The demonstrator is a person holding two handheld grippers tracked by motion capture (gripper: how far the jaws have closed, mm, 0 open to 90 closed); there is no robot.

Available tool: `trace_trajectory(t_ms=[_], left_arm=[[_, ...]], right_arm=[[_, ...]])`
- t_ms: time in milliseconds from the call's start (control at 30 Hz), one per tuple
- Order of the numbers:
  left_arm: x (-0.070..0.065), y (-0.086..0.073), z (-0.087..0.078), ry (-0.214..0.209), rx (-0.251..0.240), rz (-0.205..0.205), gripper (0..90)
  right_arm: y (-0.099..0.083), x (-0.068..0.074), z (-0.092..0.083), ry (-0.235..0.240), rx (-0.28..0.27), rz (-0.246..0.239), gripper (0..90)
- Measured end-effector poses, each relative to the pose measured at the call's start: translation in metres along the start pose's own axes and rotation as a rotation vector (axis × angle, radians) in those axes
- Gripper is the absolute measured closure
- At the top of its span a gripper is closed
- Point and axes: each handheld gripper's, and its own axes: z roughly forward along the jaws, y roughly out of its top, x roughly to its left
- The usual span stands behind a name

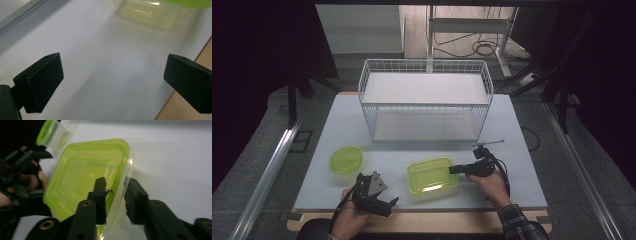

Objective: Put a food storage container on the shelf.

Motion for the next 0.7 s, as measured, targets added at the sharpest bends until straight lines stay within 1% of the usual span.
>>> trace_trajectory(t_ms=[67, 100, 133, 200, 267, 367, 467, 600, 700], left_arm=[[0.000, 0.000, 0.000, 0.000, -0.004, -0.003, 2.4], [0.000, 0.000, 0.000, 0.000, -0.005, -0.003, 2.4], [0.000, 0.000, 0.000, 0.001, -0.006, -0.003, 2.4], [0.000, 0.000, 0.000, 0.001, -0.008, -0.003, 2.5], [0.000, 0.000, 0.000, 0.003, -0.009, -0.002, 2.5], [0.001, 0.001, -0.001, 0.007, -0.008, 0.003, 2.5], [0.002, 0.000, -0.001, 0.010, -0.011, -0.003, 2.6], [0.002, 0.001, -0.001, 0.010, -0.009, -0.007, 2.6], [0.002, 0.001, -0.001, 0.010, -0.006, -0.009, 2.6]], right_arm=[[0.000, -0.001, -0.001, 0.041, 0.002, 0.030, 78.3], [0.000, 0.000, -0.001, 0.046, 0.004, 0.032, 79.2], [0.000, 0.002, -0.002, 0.050, 0.008, 0.024, 79.7], [0.000, 0.006, -0.002, 0.032, 0.014, 0.006, 80.0], [0.000, 0.007, -0.003, 0.038, 0.009, 0.009, 80.1], [0.000, 0.006, -0.008, 0.054, -0.022, 0.030, 80.1], [0.001, 0.005, -0.014, 0.069, -0.053, 0.045, 80.1], [0.004, 0.006, -0.021, 0.068, -0.089, 0.044, 80.1], [0.006, 0.008, -0.025, 0.066, -0.102, 0.045, 80.1]])
